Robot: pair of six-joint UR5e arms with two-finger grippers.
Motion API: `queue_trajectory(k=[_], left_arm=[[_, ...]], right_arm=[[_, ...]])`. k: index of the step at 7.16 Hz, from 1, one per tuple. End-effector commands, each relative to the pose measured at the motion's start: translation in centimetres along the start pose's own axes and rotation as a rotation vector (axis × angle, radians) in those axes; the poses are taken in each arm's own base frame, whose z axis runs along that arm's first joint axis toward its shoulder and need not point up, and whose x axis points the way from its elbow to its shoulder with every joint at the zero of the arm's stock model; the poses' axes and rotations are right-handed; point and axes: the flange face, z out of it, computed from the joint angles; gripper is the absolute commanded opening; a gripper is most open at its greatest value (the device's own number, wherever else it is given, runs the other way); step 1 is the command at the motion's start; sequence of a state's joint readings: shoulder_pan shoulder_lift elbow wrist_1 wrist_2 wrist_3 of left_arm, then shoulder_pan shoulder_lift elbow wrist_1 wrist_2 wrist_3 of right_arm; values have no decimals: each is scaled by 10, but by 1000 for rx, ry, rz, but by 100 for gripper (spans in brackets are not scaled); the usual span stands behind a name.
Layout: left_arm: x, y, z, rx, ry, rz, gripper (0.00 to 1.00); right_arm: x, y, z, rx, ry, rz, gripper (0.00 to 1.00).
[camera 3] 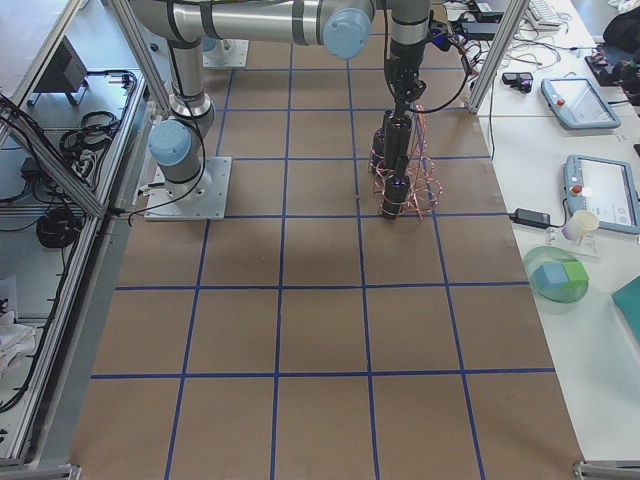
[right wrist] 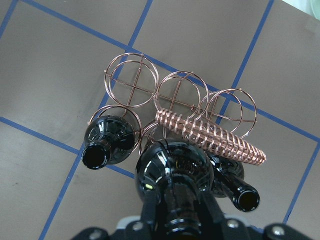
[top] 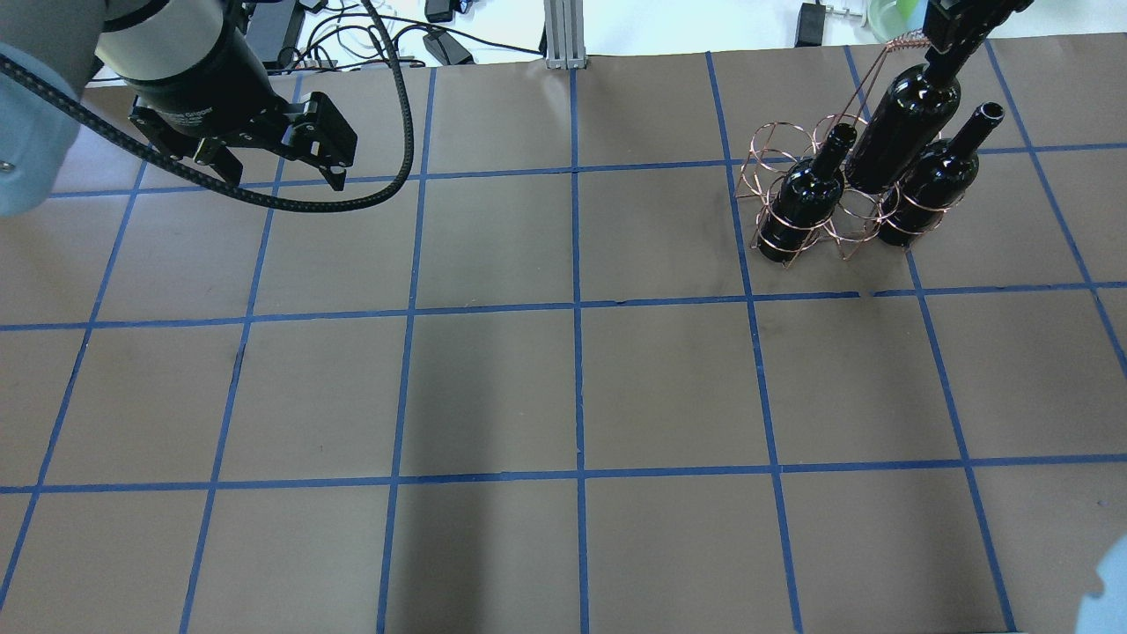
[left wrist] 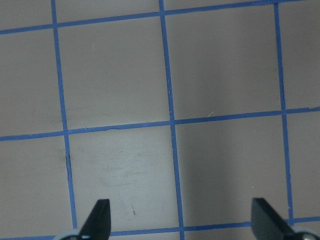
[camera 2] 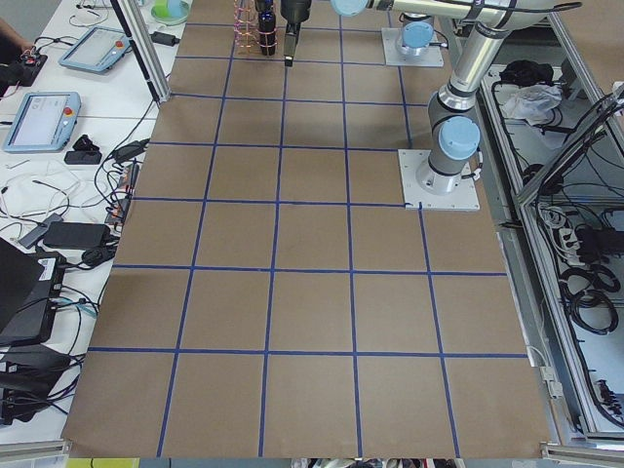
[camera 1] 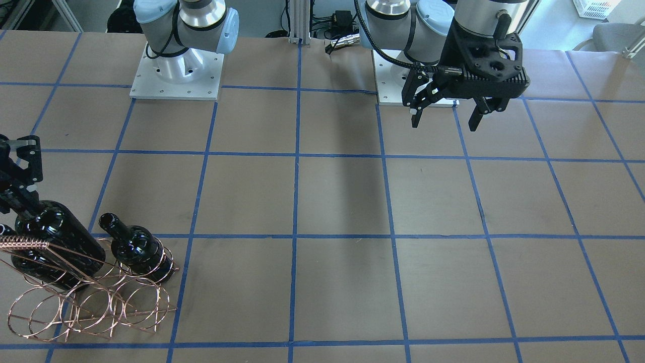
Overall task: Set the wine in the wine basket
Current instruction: 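Press the bottle down into the rack slot with the right gripper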
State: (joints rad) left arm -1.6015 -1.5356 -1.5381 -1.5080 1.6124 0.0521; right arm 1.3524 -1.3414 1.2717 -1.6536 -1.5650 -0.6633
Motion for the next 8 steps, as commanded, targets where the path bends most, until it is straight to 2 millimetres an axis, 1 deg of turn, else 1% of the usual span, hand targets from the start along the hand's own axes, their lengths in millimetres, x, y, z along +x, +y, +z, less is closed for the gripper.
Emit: queue_trajectory(k=[1,2,4,5,8], left_arm=[[0,0,0,1,0,-6,100],[1,0,1,0,0,-5,100],[0,0,1,0,0,-6,100],[0,1,0,1,0,-6,100],[0,2,4,-6,0,-6,100]], right_arm=[[5,-8,10,17,7,-2,0],[6,-10,11,26,8,-2,0],[8,-13,25,5,-10,-8,0],[9,-12,30,-14,-10,-39,0],[7,-8,37,-58,-41,-47,0]])
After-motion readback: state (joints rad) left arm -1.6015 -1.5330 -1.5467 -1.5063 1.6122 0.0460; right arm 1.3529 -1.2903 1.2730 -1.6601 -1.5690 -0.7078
